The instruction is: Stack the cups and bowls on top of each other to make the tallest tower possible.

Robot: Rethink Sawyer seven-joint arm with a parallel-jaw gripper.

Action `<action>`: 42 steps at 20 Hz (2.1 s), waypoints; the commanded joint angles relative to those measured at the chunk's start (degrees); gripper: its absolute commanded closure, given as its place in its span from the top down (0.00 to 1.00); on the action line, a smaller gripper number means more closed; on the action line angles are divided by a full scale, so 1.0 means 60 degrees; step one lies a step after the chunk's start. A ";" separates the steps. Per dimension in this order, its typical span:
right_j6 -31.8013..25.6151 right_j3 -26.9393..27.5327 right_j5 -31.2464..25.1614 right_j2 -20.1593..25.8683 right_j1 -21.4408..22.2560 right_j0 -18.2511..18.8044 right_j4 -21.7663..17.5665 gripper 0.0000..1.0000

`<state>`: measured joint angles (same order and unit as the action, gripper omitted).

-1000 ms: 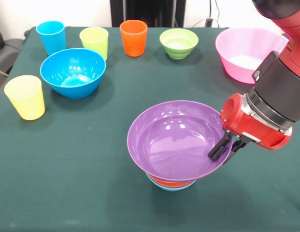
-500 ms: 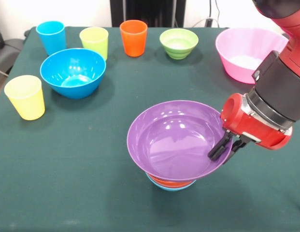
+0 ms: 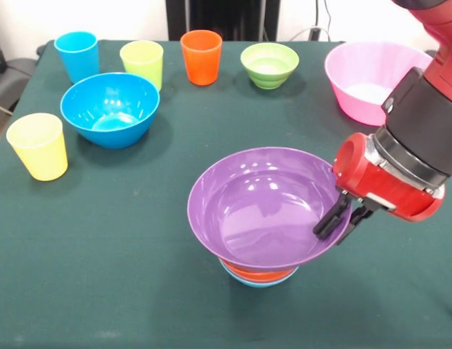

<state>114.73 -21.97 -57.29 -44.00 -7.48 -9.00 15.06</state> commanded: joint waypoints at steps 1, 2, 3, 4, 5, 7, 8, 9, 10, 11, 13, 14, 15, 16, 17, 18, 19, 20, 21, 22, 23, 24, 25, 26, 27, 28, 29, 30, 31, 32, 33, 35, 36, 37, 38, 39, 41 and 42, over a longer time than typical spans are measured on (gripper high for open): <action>-0.1081 -0.0512 -0.0250 0.0935 0.0582 0.0329 -0.0362 0.00; -0.1120 -0.0534 -0.0254 0.0951 0.0609 0.0334 -0.0378 0.00; -0.1150 -0.0587 -0.0234 0.0978 0.0645 0.0334 -0.0396 0.00; -0.1169 -0.0611 -0.0220 0.0992 0.0660 0.0335 -0.0410 0.00; -0.1193 -0.0681 -0.0171 0.1027 0.0692 0.0331 -0.0432 0.00; -0.1221 -0.0723 -0.0105 0.1071 0.0696 0.0343 -0.0459 0.00; -0.1228 -0.0679 -0.0119 0.1077 0.0676 0.0363 -0.0457 0.00; -0.1233 -0.0699 -0.0101 0.1099 0.0680 0.0366 -0.0472 0.00; -0.1244 -0.0706 -0.0090 0.1114 0.0685 0.0372 -0.0476 0.00; -0.1260 -0.0714 -0.0071 0.1125 0.0692 0.0378 -0.0487 0.00; -0.1291 -0.0731 -0.0025 0.1169 0.0694 0.0403 -0.0512 0.00; -0.1311 -0.0745 0.0009 0.1191 0.0695 0.0414 -0.0528 0.00; -0.1335 -0.0761 0.0045 0.1215 0.0700 0.0427 -0.0543 0.00; -0.1352 -0.0780 0.0083 0.1242 0.0700 0.0437 -0.0556 0.00; -0.1368 -0.0803 0.0125 0.1268 0.0705 0.0446 -0.0572 0.00; -0.1387 -0.0819 0.0159 0.1297 0.0704 0.0458 -0.0582 0.00; -0.1412 -0.0817 0.0192 0.1315 0.0696 0.0475 -0.0593 0.00; -0.1422 -0.0830 0.0222 0.1337 0.0692 0.0486 -0.0601 0.00; -0.1423 -0.0840 0.0258 0.1360 0.0689 0.0498 -0.0609 0.00; -0.1417 -0.0855 0.0294 0.1380 0.0684 0.0501 -0.0618 0.00; -0.1404 -0.0847 0.0308 0.1393 0.0676 0.0506 -0.0623 0.00; -0.1384 -0.0847 0.0330 0.1410 0.0661 0.0507 -0.0631 0.00; -0.1367 -0.0852 0.0368 0.1422 0.0640 0.0509 -0.0640 0.00; -0.1347 -0.0845 0.0389 0.1430 0.0620 0.0512 -0.0643 0.00; -0.1327 -0.0852 0.0413 0.1437 0.0608 0.0508 -0.0651 0.00; -0.1309 -0.0863 0.0445 0.1445 0.0598 0.0504 -0.0663 0.00; -0.1288 -0.0887 0.0483 0.1456 0.0590 0.0497 -0.0674 0.00; -0.1274 -0.0907 0.0519 0.1467 0.0583 0.0491 -0.0683 0.00; -0.1243 -0.0952 0.0560 0.1480 0.0585 0.0475 -0.0694 0.00; -0.1211 -0.0977 0.0611 0.1488 0.0576 0.0462 -0.0708 0.00; -0.1182 -0.0982 0.0632 0.1494 0.0562 0.0457 -0.0708 0.00; -0.1149 -0.0975 0.0693 0.1507 0.0522 0.0459 -0.0713 0.00; -0.1136 -0.0983 0.0731 0.1513 0.0508 0.0456 -0.0723 0.00; -0.1126 -0.1028 0.0778 0.1529 0.0515 0.0446 -0.0738 0.00; -0.1119 -0.1050 0.0817 0.1540 0.0506 0.0443 -0.0745 0.00; -0.1116 -0.1081 0.0872 0.1556 0.0495 0.0441 -0.0755 0.00; -0.1126 -0.1134 0.0950 0.1588 0.0488 0.0441 -0.0764 0.00; -0.1132 -0.1165 0.0986 0.1602 0.0492 0.0438 -0.0770 0.00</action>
<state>114.73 -23.59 -54.32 -41.10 -4.35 -7.47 14.72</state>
